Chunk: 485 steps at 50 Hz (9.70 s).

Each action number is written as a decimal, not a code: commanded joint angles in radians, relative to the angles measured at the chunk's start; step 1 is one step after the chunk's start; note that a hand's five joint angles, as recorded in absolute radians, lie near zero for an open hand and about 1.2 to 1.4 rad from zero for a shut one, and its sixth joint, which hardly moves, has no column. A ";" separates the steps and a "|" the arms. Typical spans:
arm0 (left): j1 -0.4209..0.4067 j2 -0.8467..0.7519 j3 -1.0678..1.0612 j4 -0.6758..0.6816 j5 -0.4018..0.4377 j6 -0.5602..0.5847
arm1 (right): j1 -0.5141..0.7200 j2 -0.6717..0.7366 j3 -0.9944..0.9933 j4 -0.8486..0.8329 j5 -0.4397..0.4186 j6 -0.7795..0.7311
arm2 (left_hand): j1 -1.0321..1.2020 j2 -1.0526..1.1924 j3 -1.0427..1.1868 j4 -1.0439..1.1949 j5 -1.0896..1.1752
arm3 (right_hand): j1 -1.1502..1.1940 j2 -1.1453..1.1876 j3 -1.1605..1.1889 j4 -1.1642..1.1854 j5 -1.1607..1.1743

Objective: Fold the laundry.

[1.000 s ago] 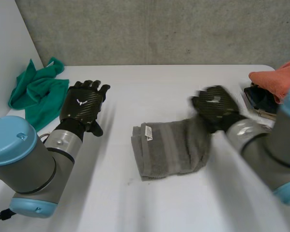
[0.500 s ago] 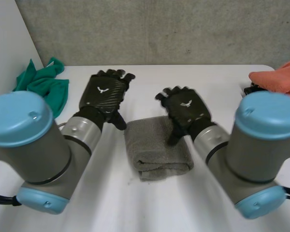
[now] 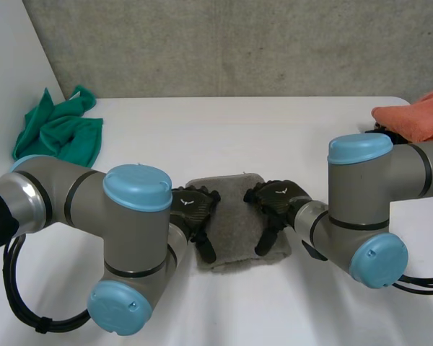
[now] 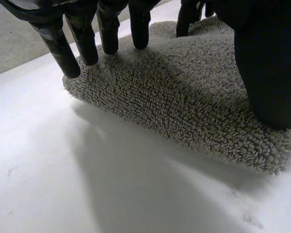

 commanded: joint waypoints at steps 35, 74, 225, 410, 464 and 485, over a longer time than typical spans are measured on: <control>0.197 0.514 0.020 -0.241 0.645 0.045 | 0.173 -0.172 0.406 -0.505 0.147 -0.218 | 0.059 0.051 0.045 0.052 0.034 | -0.029 -0.049 -0.043 -0.065 -0.068; 0.197 0.498 0.016 -0.215 0.644 0.045 | 0.164 0.015 0.209 -0.565 0.106 -0.213 | 0.058 0.051 0.045 0.052 0.034 | 0.535 0.516 0.522 0.500 0.497; 0.783 -0.230 0.529 0.113 0.449 0.363 | -0.194 -0.420 0.625 -0.640 -0.130 -0.120 | 0.044 0.036 0.030 0.038 0.020 | -0.029 -0.049 -0.043 -0.065 -0.068; 0.760 0.127 -0.144 0.042 0.504 0.534 | -0.143 -0.185 0.419 -0.494 0.129 -0.216 | 0.191 0.183 0.177 0.184 0.167 | 1.192 1.172 1.179 1.156 1.154; 0.760 -0.121 0.051 0.164 0.642 0.548 | -0.183 -0.224 0.424 -0.493 0.117 -0.215 | 1.041 1.034 1.027 1.035 1.017 | 1.192 1.172 1.179 1.156 1.154; 0.714 -0.085 0.017 0.162 0.568 0.548 | -0.238 -0.245 0.413 -0.461 0.117 -0.221 | 0.220 0.212 0.206 0.214 0.196 | 1.192 1.172 1.179 1.156 1.154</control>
